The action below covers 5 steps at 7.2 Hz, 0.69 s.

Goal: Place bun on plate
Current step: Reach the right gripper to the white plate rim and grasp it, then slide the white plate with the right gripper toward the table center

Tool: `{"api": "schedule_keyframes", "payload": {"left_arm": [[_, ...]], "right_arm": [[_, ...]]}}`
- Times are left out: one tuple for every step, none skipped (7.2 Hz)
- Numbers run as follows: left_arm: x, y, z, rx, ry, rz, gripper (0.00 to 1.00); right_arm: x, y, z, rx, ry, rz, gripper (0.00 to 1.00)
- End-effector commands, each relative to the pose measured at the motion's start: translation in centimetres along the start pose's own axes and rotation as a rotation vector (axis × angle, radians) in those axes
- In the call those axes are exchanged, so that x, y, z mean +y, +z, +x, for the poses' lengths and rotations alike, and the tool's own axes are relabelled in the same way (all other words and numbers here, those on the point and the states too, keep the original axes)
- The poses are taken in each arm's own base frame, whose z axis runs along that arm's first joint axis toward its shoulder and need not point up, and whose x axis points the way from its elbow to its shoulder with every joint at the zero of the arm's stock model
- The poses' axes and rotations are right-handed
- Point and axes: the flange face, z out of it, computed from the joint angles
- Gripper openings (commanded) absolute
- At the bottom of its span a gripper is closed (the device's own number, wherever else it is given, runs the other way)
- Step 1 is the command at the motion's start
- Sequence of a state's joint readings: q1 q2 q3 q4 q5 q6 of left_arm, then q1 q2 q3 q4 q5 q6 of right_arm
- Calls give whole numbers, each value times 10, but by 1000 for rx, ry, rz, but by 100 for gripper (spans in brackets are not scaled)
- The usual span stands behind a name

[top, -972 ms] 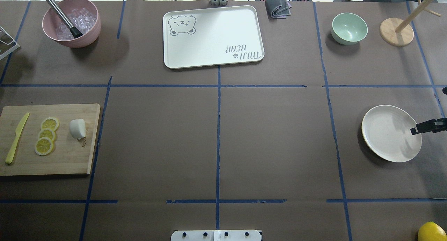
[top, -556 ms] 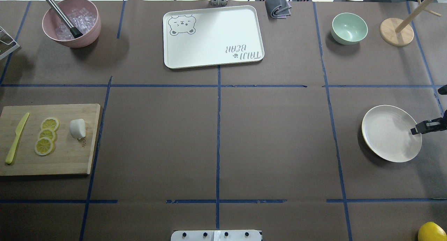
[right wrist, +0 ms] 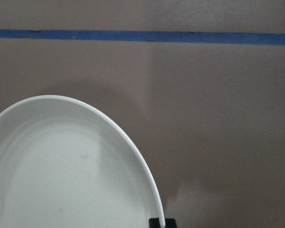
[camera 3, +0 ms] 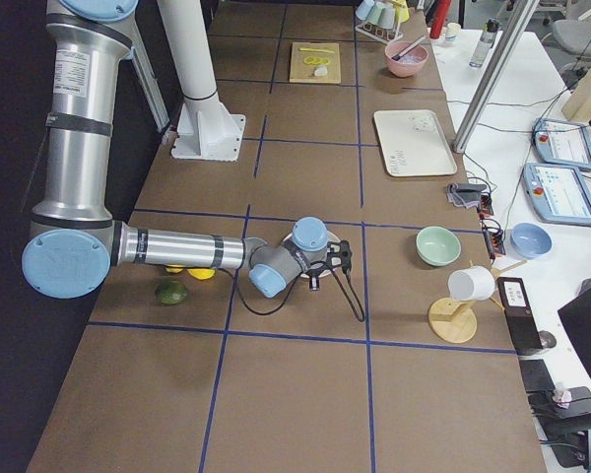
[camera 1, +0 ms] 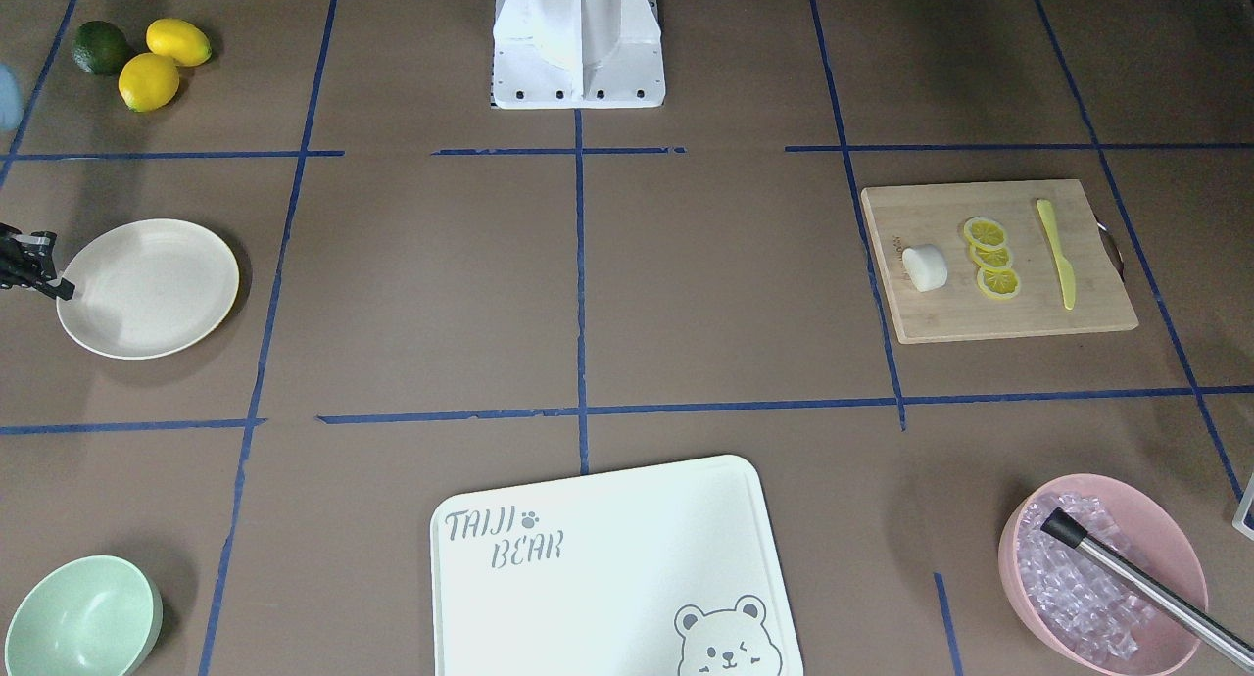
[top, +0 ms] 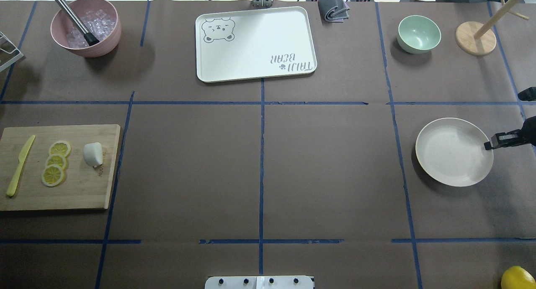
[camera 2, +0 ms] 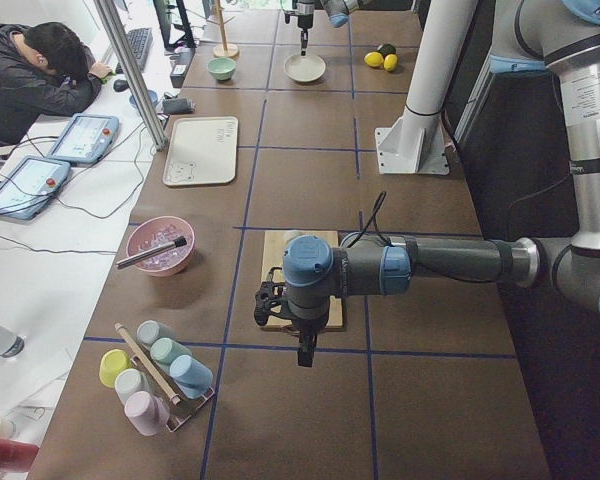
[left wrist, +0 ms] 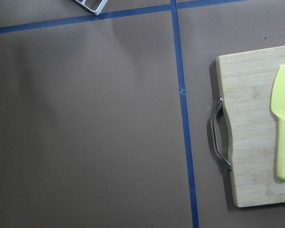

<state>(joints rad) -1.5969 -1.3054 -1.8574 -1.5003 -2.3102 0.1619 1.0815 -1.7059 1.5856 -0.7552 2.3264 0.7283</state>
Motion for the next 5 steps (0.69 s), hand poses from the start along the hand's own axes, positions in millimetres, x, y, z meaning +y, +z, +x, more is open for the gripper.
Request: {"api": "schedule_keyframes", "payload": {"left_arm": [[0,0,0,0,0,-1,100],[0,0,0,0,-2,-1,100],[0,1,0,0,-1,-2,100],[0,1,0,0,-1,-2,100],[0,1,0,0,-1,-2,100]], "right_arm": [[-27,-15,-56,-87,2,14,0],[-44,-4,-116,-141,41,2,0],[-60,7,-176,-192,71,-10,0],[-66,25,-241,-222,123,-8,0],[-63,44,-307,-255,157,-1,0]]}}
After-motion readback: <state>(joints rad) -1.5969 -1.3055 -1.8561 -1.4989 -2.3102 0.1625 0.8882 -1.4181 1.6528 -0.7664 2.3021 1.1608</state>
